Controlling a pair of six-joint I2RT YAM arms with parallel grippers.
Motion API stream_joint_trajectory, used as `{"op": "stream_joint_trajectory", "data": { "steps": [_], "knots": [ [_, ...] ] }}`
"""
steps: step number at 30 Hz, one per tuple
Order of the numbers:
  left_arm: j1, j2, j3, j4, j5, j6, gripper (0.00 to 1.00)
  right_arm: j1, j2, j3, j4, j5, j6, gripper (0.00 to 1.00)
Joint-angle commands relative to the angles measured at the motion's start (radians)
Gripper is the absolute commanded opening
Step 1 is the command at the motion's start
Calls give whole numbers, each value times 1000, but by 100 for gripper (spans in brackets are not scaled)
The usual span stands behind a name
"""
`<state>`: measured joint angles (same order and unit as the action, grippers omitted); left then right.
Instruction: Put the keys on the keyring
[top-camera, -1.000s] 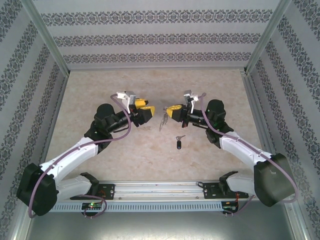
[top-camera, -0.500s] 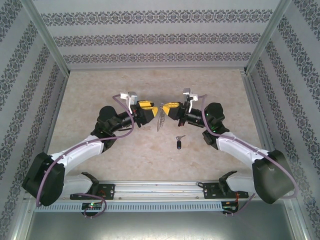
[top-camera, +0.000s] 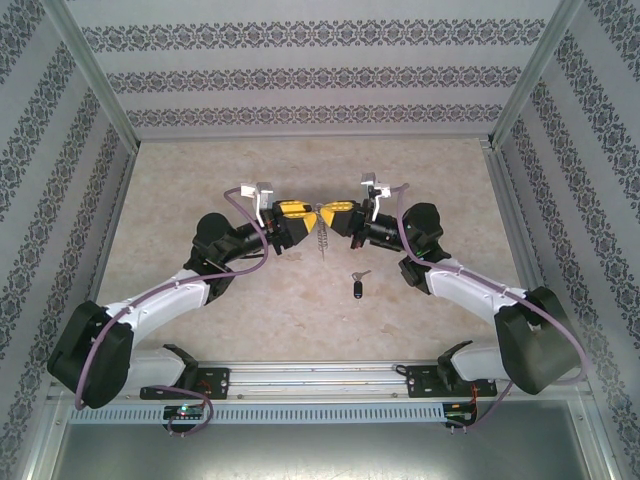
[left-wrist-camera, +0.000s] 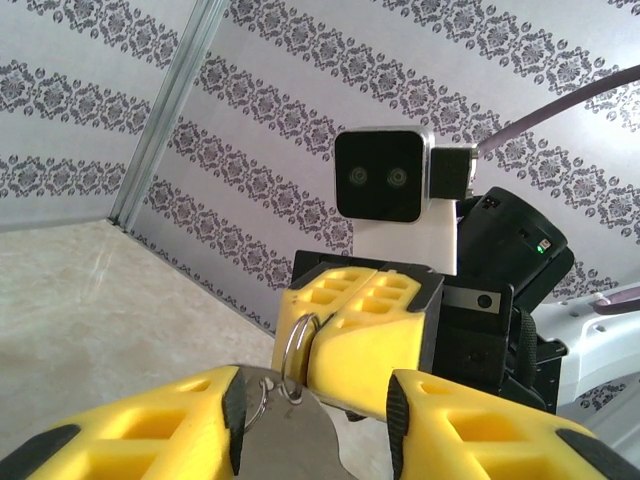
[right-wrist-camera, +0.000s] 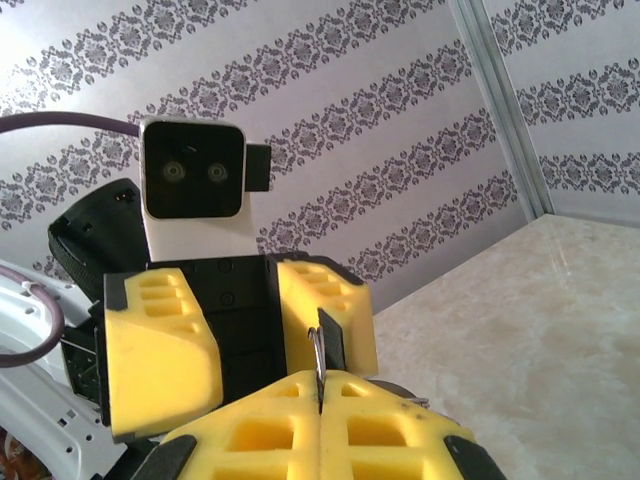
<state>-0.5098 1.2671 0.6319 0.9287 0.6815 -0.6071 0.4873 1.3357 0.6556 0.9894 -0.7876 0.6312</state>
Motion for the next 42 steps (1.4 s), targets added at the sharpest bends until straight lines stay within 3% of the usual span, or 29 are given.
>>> {"op": "stream_joint_trajectory", "data": {
  "steps": [1, 12, 23, 29, 37, 42],
  "knots": [
    [-6, 8, -2, 75, 28, -9, 41, 13, 11, 34, 90, 0, 21, 0],
    [-7, 29, 15, 99, 30, -13, 37, 20, 20, 36, 93, -15, 24, 0],
    [-7, 18, 25, 75, 18, 13, 40, 22, 28, 29, 84, -29, 16, 0],
    [-7, 20, 44, 43, 49, 32, 25, 22, 23, 28, 65, -40, 6, 0],
    [-6, 24, 55, 20, 80, 47, 20, 20, 19, 30, 45, -56, -4, 0],
    [-6, 22, 67, -7, 107, 60, 5, 20, 13, 30, 30, -58, -10, 0]
  ]
}}
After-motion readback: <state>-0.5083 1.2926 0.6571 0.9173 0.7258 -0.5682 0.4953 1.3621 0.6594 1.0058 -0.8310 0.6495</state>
